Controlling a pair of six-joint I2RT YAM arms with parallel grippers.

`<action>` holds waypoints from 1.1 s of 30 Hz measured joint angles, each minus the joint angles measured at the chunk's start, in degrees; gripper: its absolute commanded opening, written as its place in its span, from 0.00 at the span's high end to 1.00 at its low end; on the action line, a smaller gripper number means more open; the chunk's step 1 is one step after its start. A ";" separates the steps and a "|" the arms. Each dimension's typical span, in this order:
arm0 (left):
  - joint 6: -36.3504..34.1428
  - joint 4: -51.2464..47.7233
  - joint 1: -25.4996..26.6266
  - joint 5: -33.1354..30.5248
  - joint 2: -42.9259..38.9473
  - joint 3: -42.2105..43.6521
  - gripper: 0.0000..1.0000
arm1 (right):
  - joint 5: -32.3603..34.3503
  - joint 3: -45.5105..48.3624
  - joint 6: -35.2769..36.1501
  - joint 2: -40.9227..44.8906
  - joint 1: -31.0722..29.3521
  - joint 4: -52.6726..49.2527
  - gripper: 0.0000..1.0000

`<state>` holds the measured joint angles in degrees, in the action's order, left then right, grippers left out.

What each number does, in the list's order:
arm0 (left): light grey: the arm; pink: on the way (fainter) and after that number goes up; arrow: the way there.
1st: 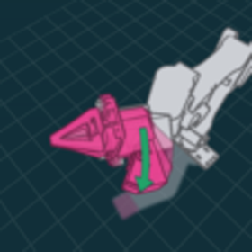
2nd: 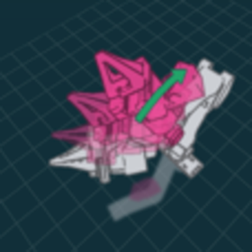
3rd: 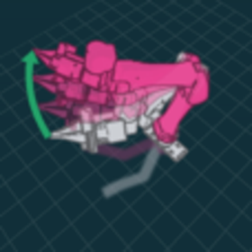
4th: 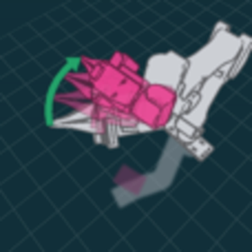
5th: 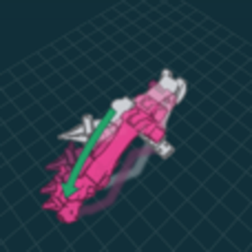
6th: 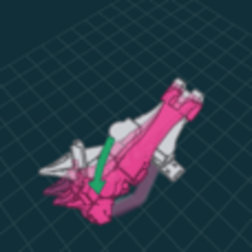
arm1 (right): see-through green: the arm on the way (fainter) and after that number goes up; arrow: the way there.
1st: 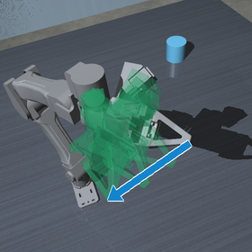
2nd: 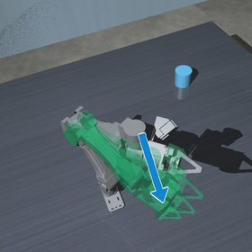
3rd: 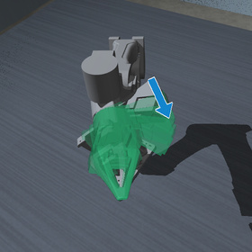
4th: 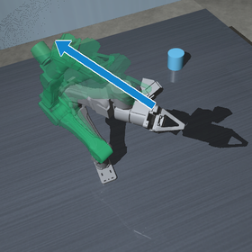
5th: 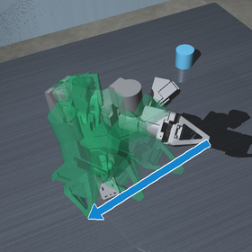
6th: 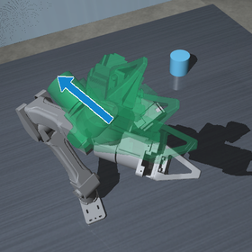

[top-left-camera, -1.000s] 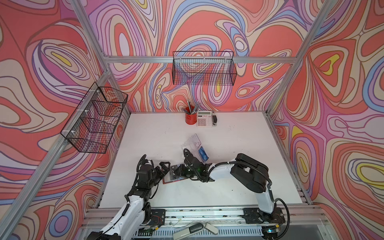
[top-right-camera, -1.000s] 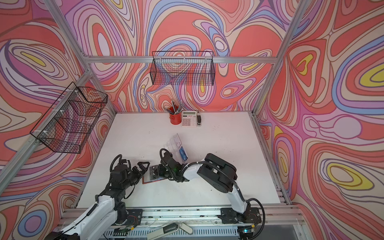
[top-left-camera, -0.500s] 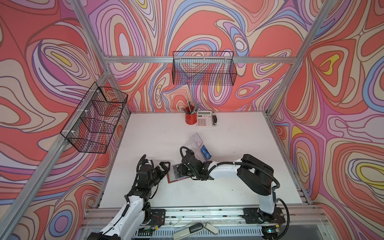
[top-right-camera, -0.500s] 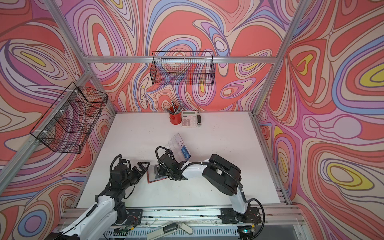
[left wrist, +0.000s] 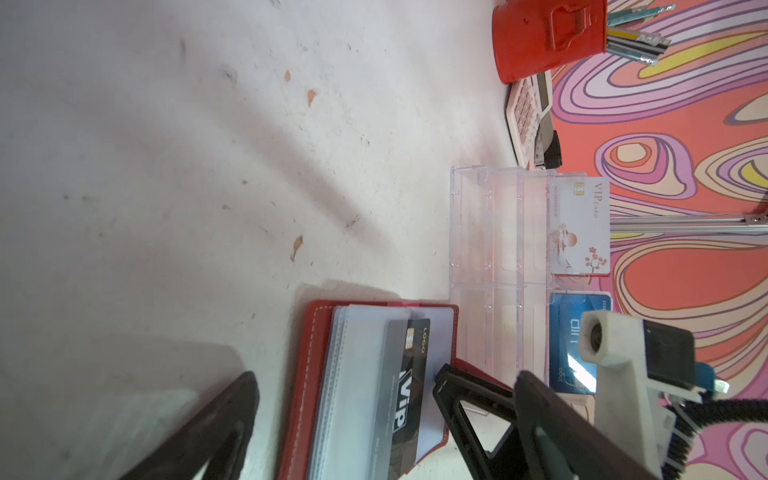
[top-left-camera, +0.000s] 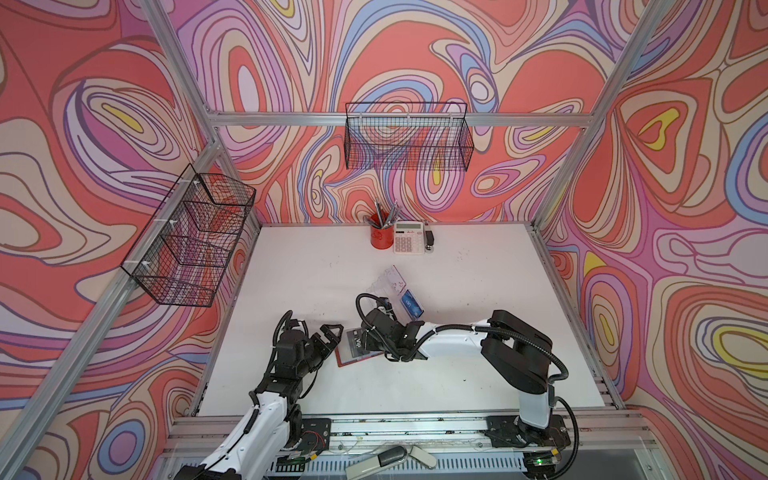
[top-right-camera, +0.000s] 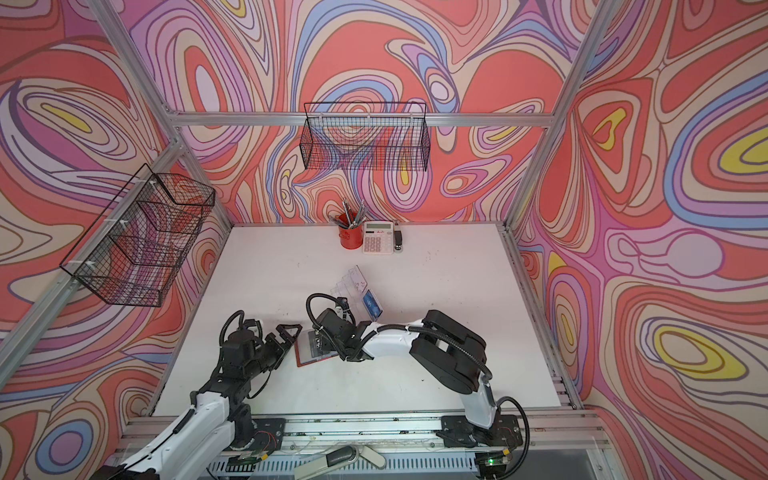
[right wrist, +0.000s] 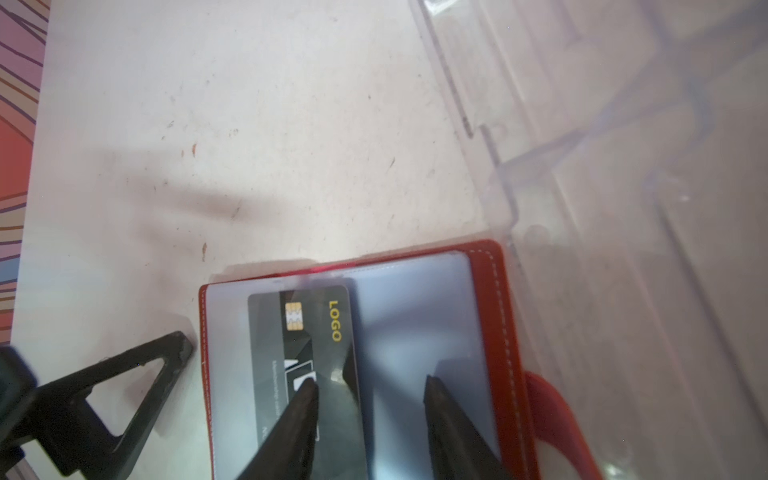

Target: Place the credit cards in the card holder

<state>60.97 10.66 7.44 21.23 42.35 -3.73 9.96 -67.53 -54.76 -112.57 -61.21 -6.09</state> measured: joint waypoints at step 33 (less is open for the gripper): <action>3.10 6.21 0.00 2.51 1.64 2.03 0.02 | -5.49 -0.90 1.22 -3.74 -4.90 10.01 0.68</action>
<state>64.07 16.86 7.44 23.75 43.99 -1.69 4.47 -68.42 -53.54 -116.31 -66.11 3.92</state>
